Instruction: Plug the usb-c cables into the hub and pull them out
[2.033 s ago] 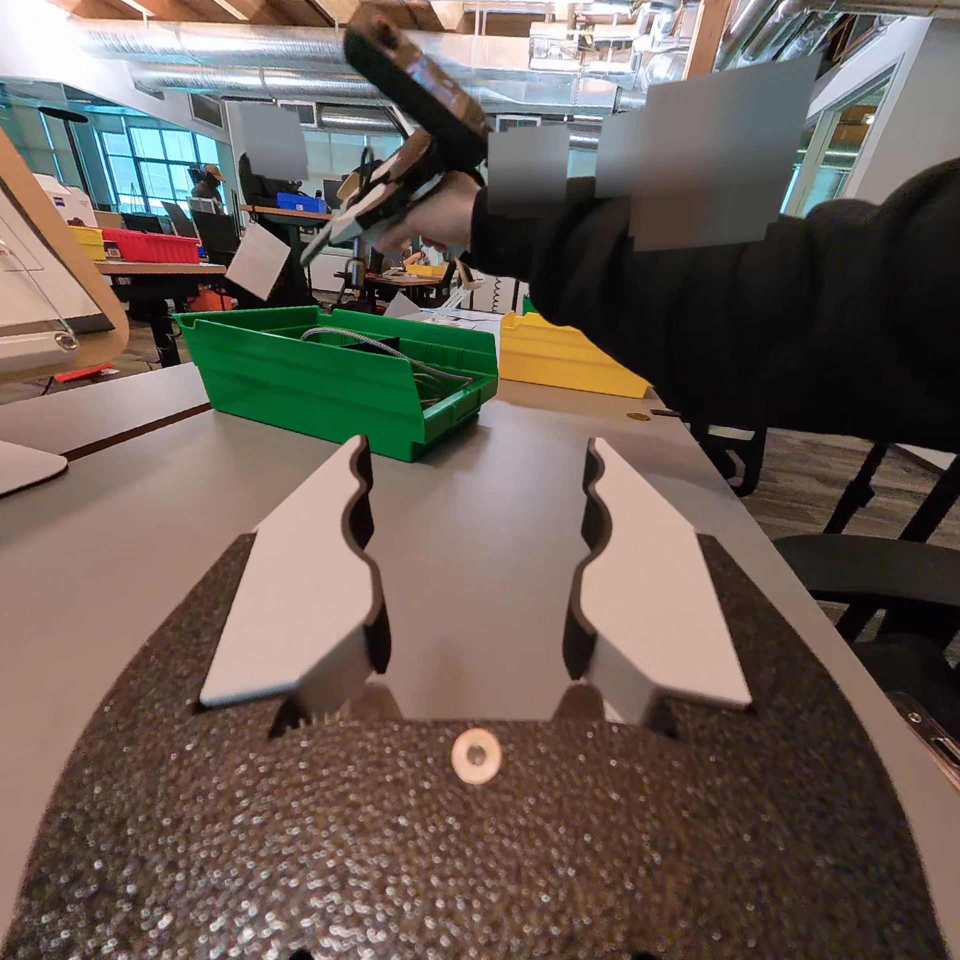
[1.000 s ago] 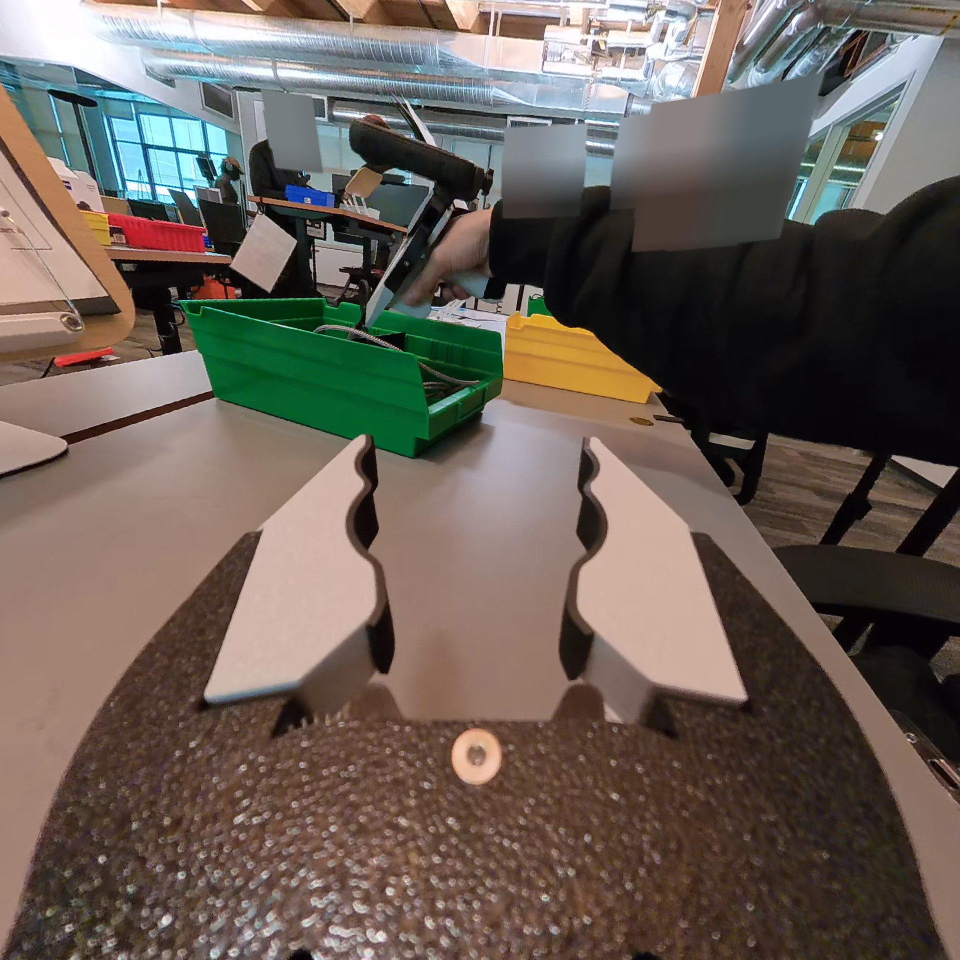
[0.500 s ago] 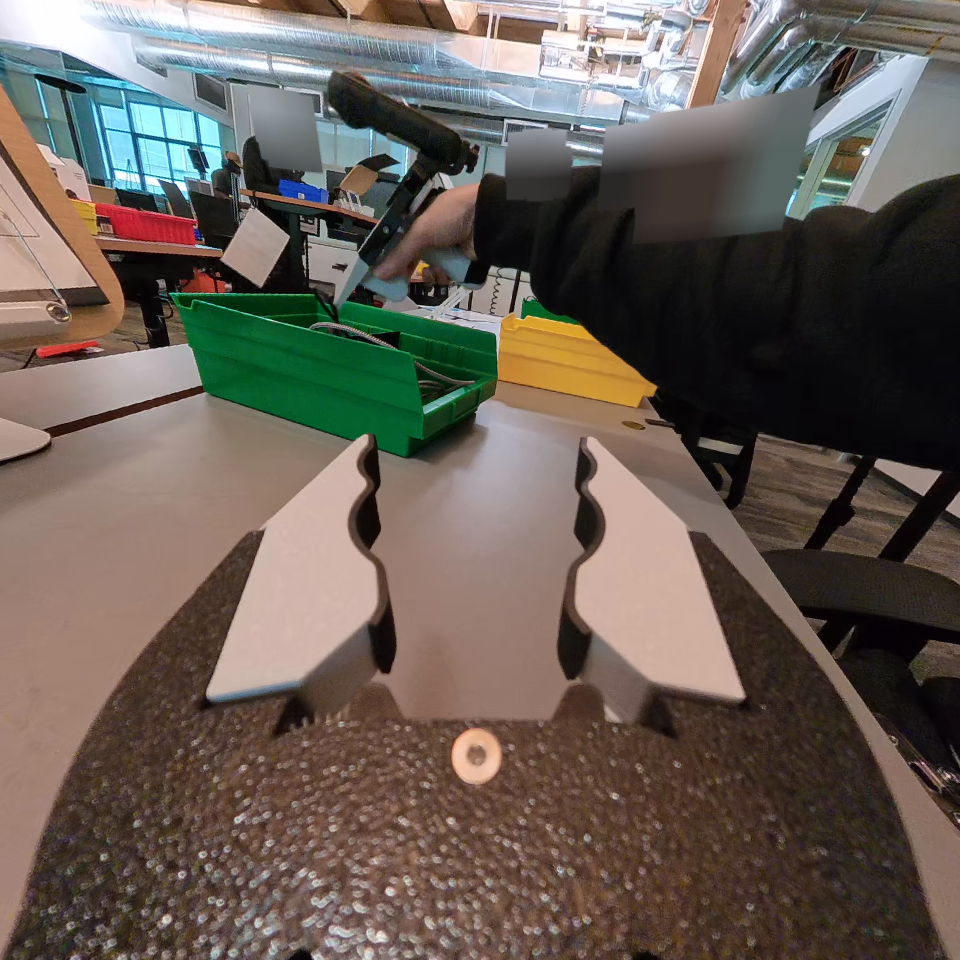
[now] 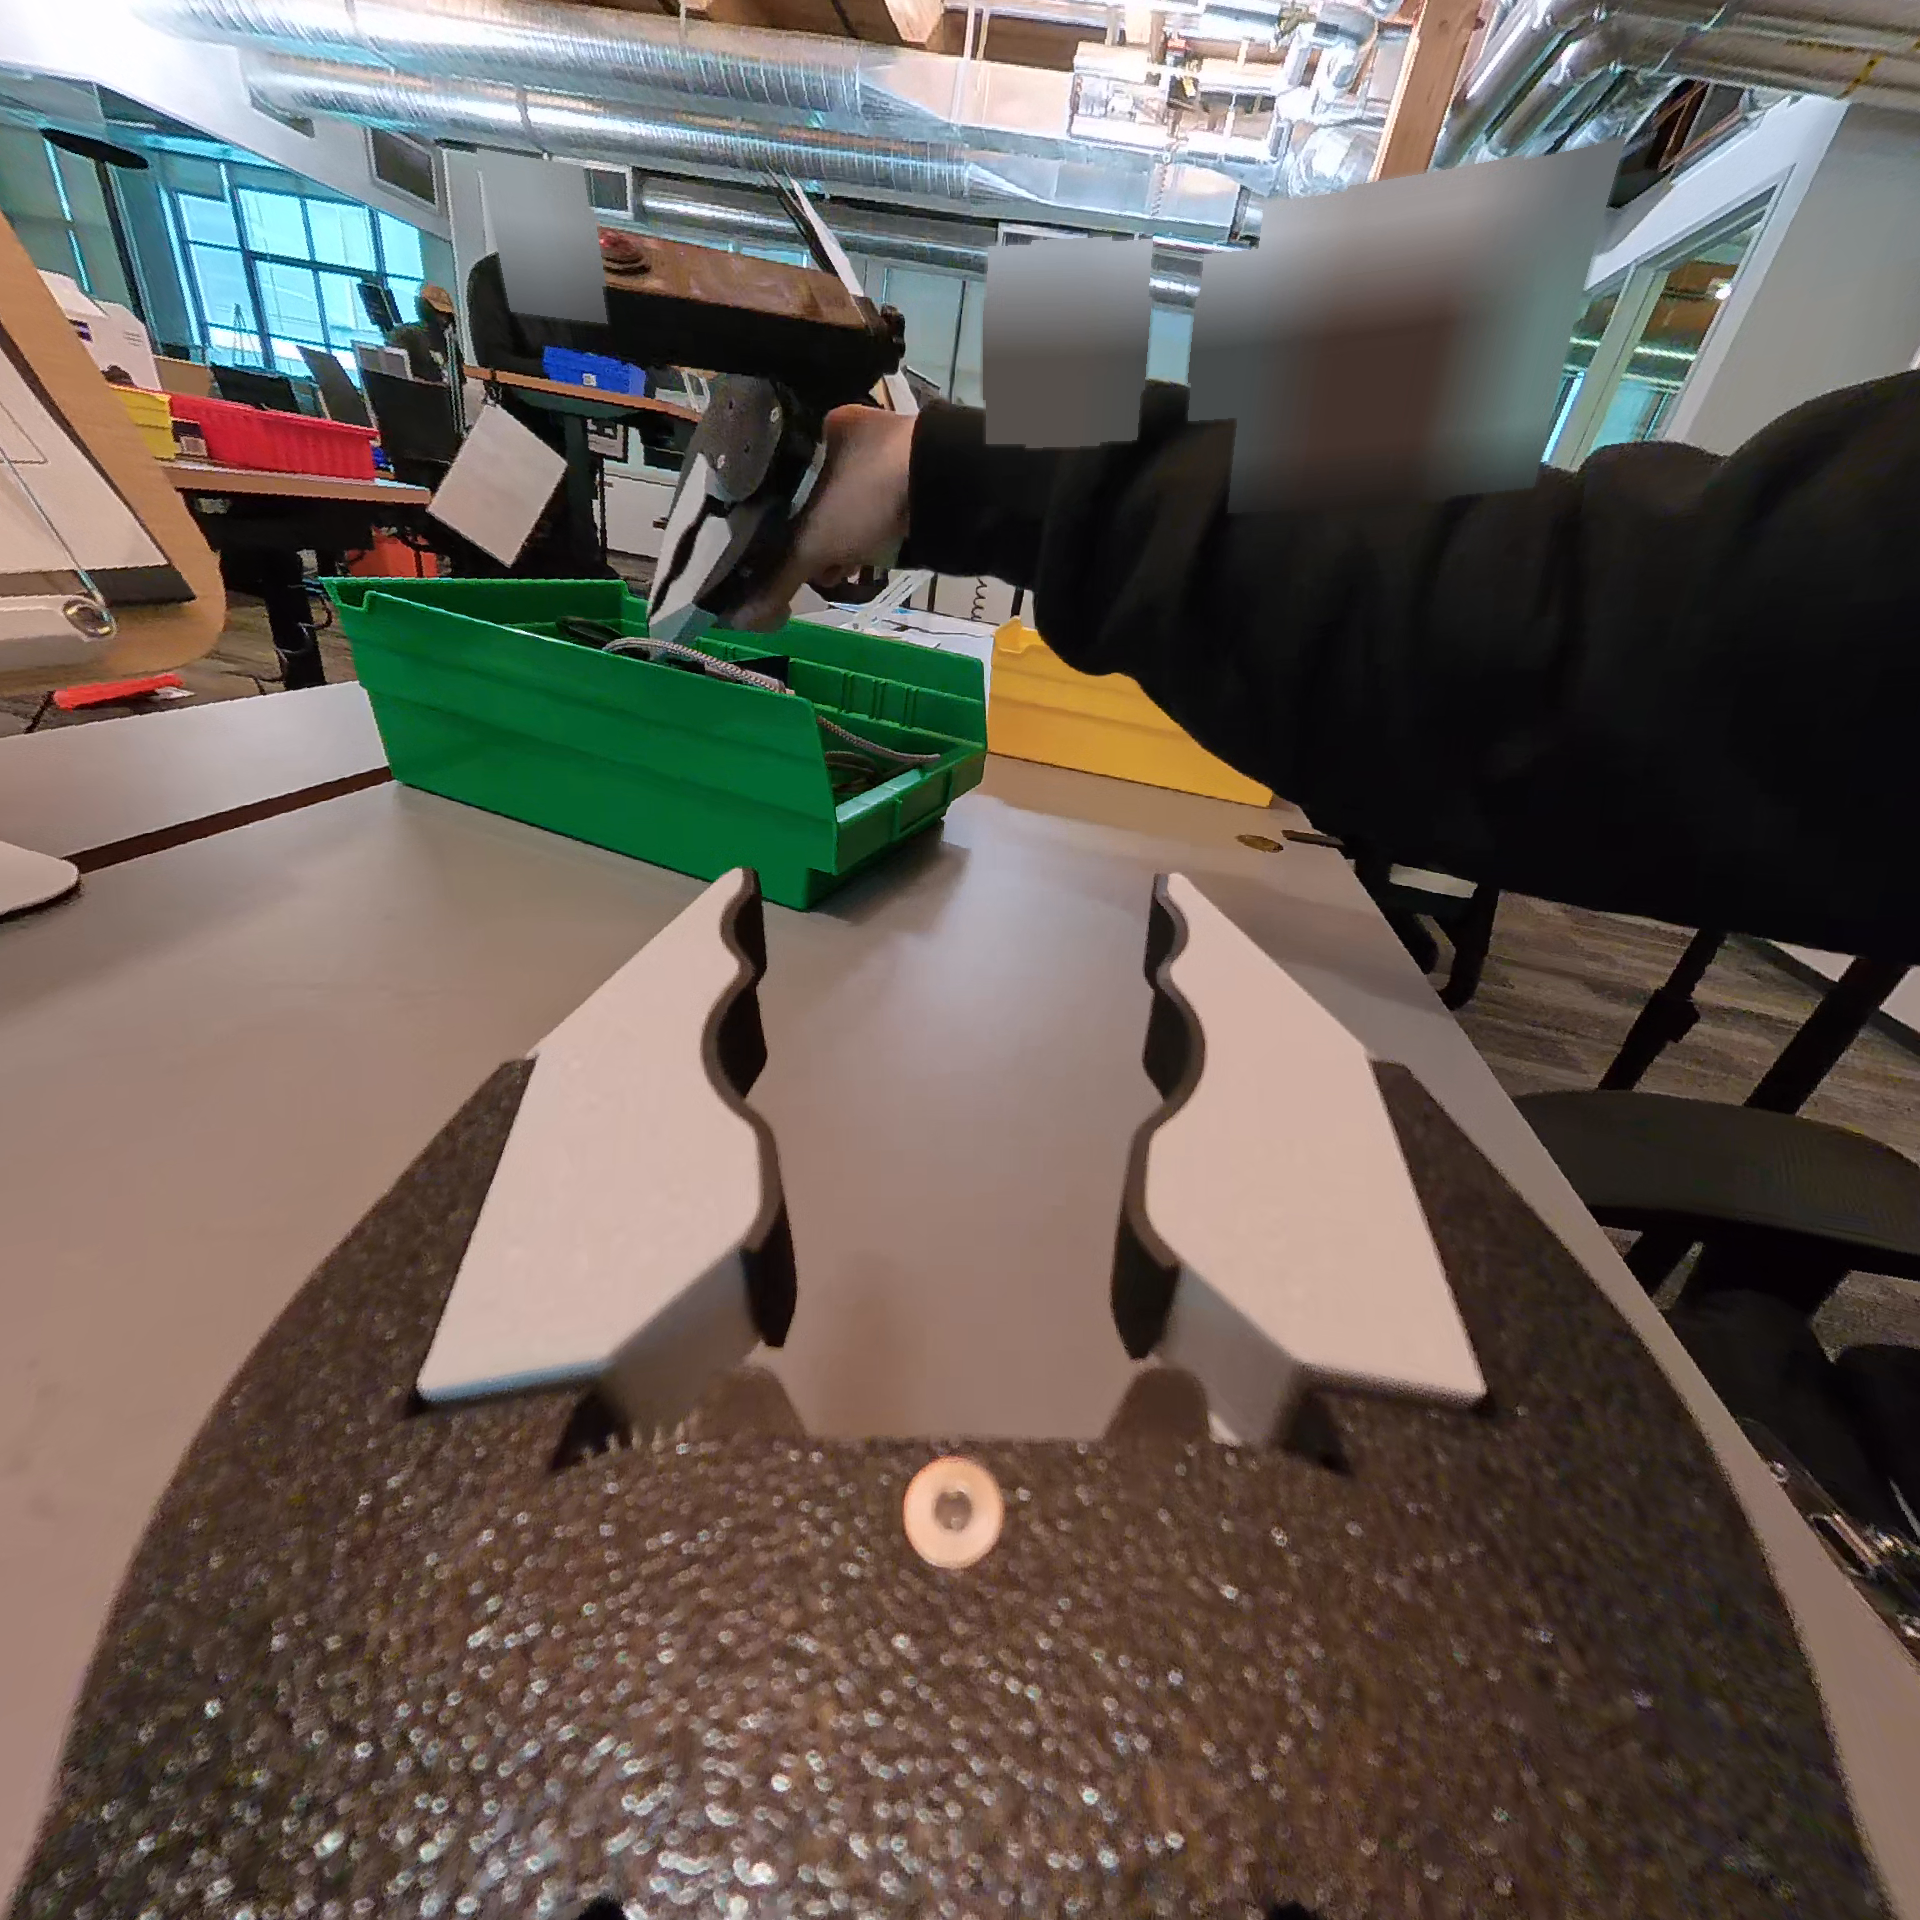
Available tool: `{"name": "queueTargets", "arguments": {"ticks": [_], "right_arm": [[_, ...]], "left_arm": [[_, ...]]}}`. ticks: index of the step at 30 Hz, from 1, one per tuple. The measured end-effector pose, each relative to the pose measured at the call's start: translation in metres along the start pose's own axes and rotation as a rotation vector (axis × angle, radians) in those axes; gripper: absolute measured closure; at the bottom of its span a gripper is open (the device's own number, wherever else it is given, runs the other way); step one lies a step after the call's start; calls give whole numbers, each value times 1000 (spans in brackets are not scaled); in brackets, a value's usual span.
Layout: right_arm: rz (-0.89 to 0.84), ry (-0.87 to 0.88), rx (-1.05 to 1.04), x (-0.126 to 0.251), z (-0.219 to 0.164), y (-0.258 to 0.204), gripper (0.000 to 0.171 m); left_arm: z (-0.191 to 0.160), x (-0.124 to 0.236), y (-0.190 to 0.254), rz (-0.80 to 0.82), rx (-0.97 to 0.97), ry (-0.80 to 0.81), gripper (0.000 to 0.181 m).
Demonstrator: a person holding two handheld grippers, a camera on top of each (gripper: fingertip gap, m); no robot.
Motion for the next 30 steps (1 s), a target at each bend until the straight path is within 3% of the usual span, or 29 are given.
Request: {"name": "queueTargets", "arguments": {"ticks": [6, 7, 9, 10, 15, 21, 27, 30], "right_arm": [[-236, 213, -79, 32, 32, 32, 171], [-189, 191, -102, 28, 32, 32, 171], [71, 106, -152, 12, 25, 15, 168], [164, 67, -162, 4, 22, 6, 152], [47, 59, -2, -8, 22, 0, 144], [4, 80, 23, 12, 29, 2, 133], [-81, -256, -89, 5, -18, 25, 136], [-153, -73, -149, 5, -16, 31, 133]], "left_arm": [[1, 0, -1, 1, 11, 5, 111], [1, 0, -1, -1, 14, 5, 111], [1, 1, -2, 0, 18, 12, 111], [1, 1, -2, 2, 21, 16, 111], [0, 0, -1, -7, 19, 3, 111], [2, 1, -3, -2, 40, 18, 112], [0, -1, 0, -11, 24, 3, 112], [1, 0, -1, -9, 27, 9, 112]]}}
Point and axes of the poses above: each gripper's, where its closed fingertips meet, x back along the fingers, z out of its top, y = z × x across the jaws, the point moved 6 cm from there along x, back along the fingers, and after that the axes turned 15 degrees about z, right-handed, at the moved point
